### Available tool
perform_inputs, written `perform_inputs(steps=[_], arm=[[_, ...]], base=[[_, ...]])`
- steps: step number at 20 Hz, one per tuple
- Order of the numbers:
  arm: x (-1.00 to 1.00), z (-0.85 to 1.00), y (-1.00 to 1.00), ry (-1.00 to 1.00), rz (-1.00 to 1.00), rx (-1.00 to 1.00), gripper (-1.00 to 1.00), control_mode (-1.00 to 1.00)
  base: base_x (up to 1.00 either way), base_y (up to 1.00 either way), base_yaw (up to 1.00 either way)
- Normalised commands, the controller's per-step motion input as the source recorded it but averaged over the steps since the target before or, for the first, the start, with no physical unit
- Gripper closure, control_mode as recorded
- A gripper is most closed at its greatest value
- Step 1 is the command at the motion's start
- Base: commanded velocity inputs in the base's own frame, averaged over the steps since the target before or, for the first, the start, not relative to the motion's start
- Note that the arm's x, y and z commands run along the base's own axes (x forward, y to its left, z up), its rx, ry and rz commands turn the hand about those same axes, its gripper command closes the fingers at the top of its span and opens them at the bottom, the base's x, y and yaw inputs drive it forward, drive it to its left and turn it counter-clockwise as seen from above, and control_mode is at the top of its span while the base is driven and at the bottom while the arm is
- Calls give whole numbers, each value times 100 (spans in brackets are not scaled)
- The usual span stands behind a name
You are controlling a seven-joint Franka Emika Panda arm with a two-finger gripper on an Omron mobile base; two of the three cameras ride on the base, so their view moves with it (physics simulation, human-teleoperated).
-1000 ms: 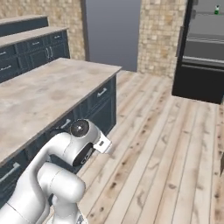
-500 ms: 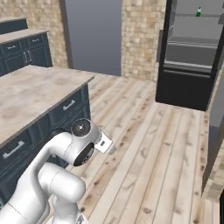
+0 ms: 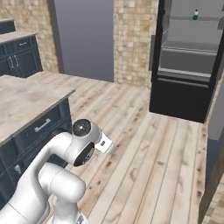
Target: Take a sugar cube from the saucer and place it inside the coffee. Then, grab milk from the fridge and place it next to the coffee on the counter to sweeten the coffee.
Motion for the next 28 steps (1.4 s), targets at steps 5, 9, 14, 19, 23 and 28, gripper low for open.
perform_inputs(steps=[5, 9, 14, 19, 23, 28], arm=[[0, 0, 0, 0, 0, 0, -100, 100], [0, 0, 0, 0, 0, 0, -100, 100], [0, 0, 0, 0, 0, 0, -100, 100], [0, 0, 0, 0, 0, 0, -100, 100], [0, 0, 0, 0, 0, 0, -100, 100], [0, 0, 0, 0, 0, 0, -100, 100]], base=[[97, -64, 0], [79, -65, 0], [71, -59, 0], [64, -57, 0], [57, -56, 0], [58, -47, 0]])
